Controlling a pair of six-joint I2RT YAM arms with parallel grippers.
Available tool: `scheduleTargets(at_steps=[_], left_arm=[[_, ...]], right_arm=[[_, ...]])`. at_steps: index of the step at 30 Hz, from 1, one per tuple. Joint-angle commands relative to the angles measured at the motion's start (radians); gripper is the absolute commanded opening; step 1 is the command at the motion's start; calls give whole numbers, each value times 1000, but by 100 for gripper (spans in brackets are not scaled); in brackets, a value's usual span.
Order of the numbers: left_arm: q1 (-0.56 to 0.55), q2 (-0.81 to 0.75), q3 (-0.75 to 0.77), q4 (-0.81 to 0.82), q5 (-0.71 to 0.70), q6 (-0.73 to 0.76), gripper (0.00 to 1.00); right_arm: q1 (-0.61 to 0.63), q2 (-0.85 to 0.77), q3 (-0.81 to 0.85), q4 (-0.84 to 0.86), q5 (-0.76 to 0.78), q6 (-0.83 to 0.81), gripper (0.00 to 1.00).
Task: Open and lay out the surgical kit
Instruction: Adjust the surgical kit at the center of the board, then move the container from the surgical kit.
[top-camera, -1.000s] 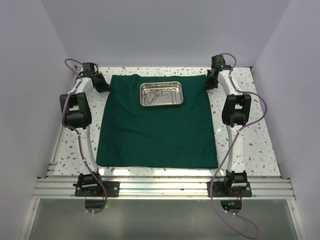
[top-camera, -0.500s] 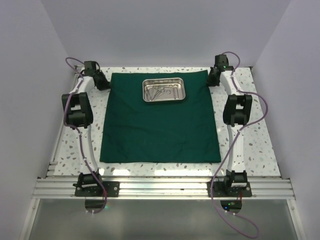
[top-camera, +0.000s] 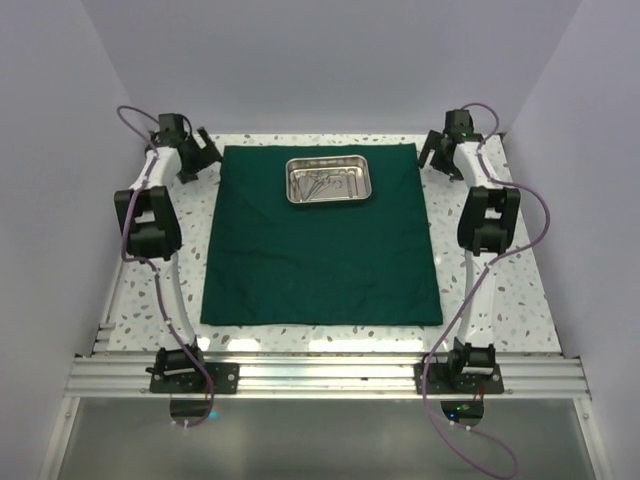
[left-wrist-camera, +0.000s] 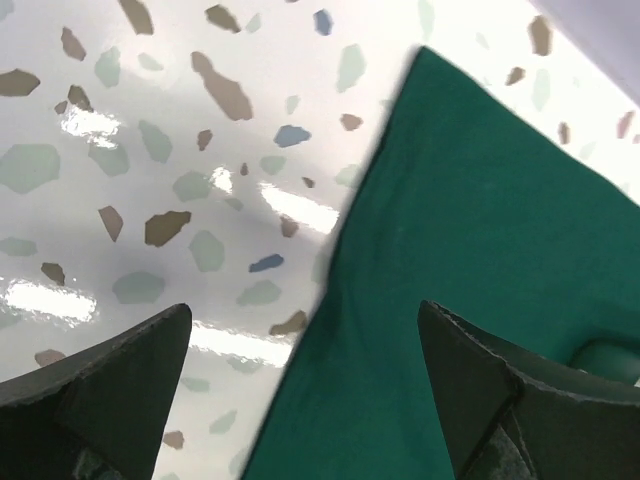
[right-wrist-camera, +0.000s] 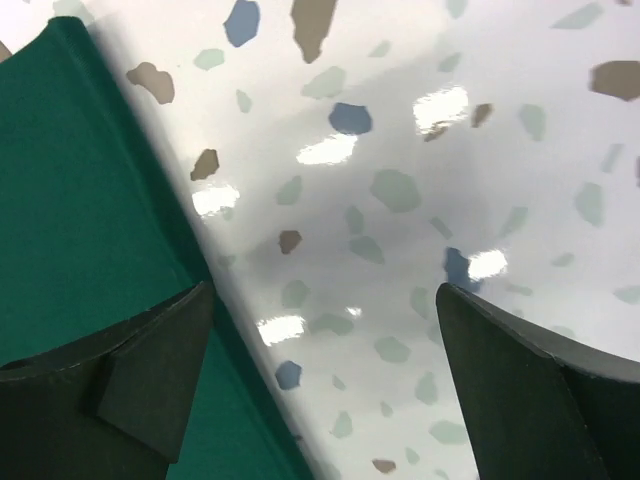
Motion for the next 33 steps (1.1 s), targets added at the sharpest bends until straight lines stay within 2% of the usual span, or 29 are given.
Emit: scheduleTargets(at_steps=[1,4,8,13,17,22,28,30,32,33], left_arm=[[-13,-120,57,-19,61,24,100],[-72,-104,109,-65,76,40,100],[-180,-80,132,-96,55,50,100],[-295,-71,77,-39,27,33,100],[-353,-35,114,-40,-16,19,100],[-396,29,184,-65,-55,8,100],[-415,54,160,-65,-92,-1,100],[-418,54,129,-53,-92,-4,97],[-424,49,114,-47,-92,-4,84],[-429,48,105,-45,-98,-6,65]], right_arm=[[2,-179,-4,-16,59,-33,98],[3,-273,-104,-31,49,-21,99],[5,-489,-335,-37,11,-10,99],[5,-738,-593,-59,-20,8,99],[5,-934,-834,-33,-69,37,99],[3,-1114,-966,-74,-97,48,99],[12,-1234,-1052,-132,-83,33,99],[20,-1246,-1057,-148,-83,30,99],[26,-1248,-1049,-154,-71,25,99],[28,-1248,-1046,-157,-68,25,99]])
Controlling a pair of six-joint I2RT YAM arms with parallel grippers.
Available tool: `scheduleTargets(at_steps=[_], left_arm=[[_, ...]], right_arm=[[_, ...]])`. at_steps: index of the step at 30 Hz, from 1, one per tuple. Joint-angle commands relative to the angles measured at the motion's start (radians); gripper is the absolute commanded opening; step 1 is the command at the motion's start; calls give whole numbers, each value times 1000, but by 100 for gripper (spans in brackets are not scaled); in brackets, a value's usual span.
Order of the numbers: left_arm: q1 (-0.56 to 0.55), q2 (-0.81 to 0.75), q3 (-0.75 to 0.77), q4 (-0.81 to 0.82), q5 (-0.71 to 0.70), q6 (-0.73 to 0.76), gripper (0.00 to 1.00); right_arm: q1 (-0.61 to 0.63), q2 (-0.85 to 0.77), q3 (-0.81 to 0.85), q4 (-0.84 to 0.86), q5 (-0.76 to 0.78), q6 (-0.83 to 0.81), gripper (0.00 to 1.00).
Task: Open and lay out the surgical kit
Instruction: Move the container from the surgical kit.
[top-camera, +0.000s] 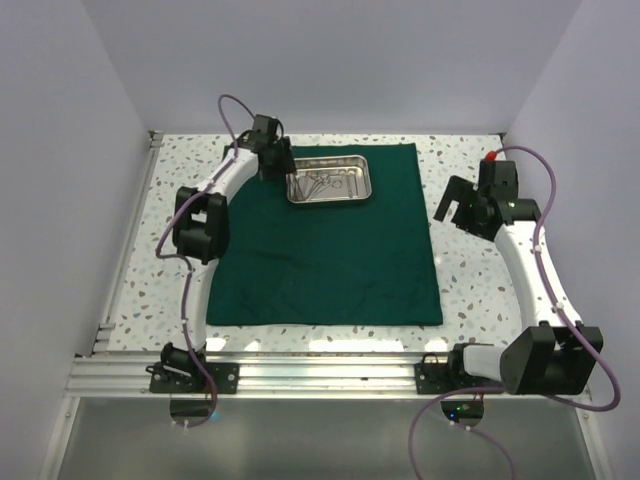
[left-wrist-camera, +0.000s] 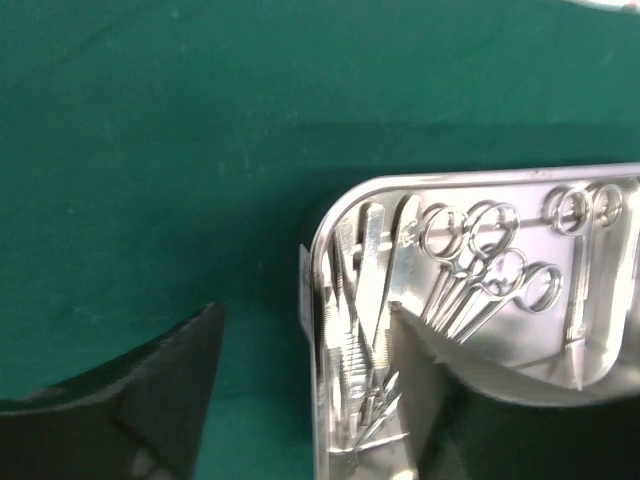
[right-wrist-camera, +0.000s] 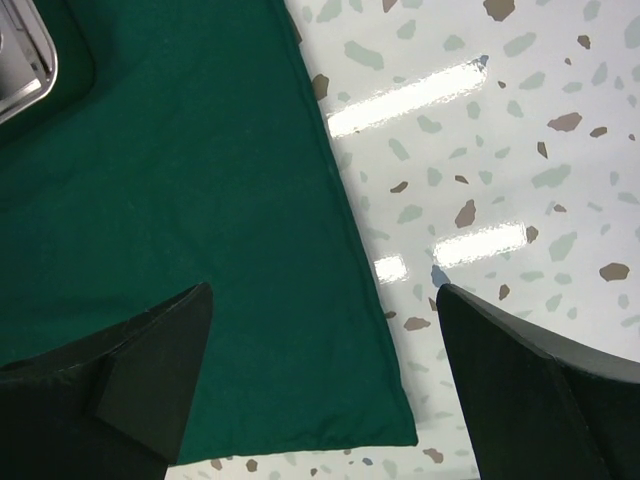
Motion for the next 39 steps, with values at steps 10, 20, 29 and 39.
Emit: scheduleTargets(at_steps=[10,20,29,39], left_arm=[[-20,-20,46,-18,-90,17,0],[63,-39,120,-45,-81,46,0],[205,-54,81,-64,5,167,0],[259,-31,90,-105,-25,261,85]], right_arm=[[12,10,6,-8,-9,-9,99],[12,25,11,-2,-4,-14,99],[40,48,22,1,-7,-14,99],[46,60,26,-5,-6,-19,99]])
